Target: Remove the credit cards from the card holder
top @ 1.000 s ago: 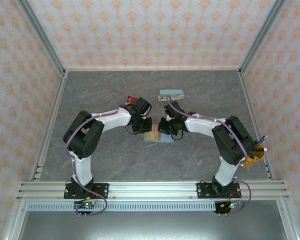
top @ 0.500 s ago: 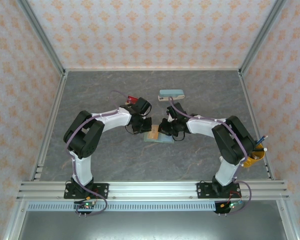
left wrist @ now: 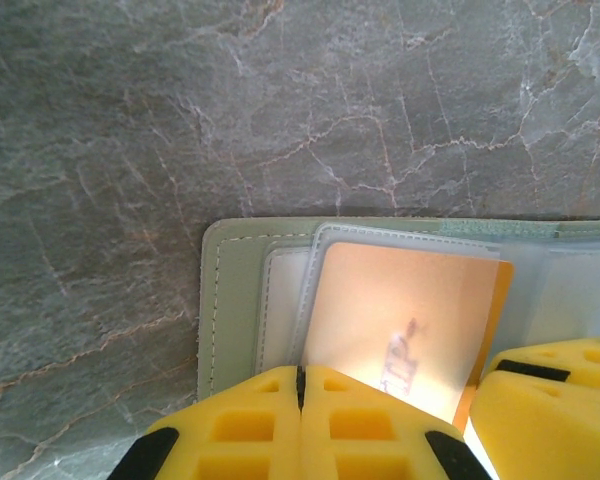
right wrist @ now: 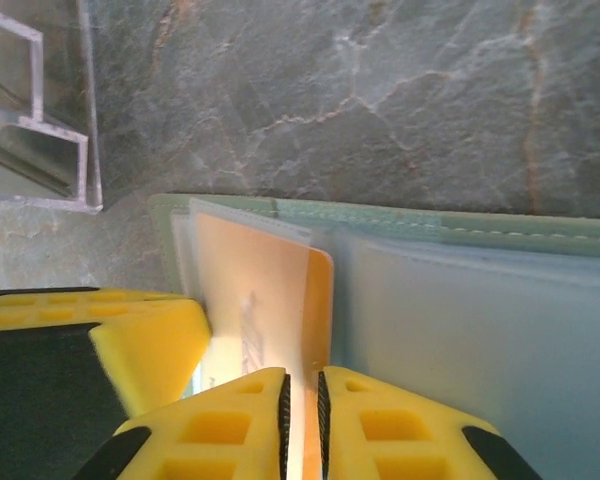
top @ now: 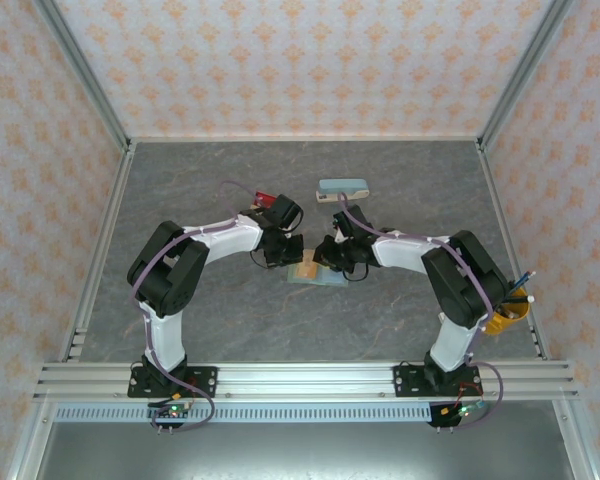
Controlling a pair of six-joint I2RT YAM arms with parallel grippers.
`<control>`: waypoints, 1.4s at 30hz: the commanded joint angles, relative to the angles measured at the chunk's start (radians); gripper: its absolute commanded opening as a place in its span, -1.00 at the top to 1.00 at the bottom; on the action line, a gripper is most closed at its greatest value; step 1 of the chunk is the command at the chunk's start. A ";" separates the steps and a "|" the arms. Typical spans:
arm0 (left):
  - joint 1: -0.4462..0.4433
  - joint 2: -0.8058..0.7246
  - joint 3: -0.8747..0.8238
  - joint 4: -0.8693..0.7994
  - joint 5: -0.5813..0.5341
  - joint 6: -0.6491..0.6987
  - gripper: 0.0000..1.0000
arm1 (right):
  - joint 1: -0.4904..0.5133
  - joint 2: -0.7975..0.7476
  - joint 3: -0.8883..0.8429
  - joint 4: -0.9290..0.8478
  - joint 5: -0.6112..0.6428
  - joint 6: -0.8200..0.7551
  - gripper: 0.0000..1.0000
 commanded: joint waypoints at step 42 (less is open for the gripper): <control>0.024 -0.002 -0.049 -0.031 0.010 -0.003 0.71 | -0.064 -0.055 -0.087 0.109 -0.083 -0.020 1.00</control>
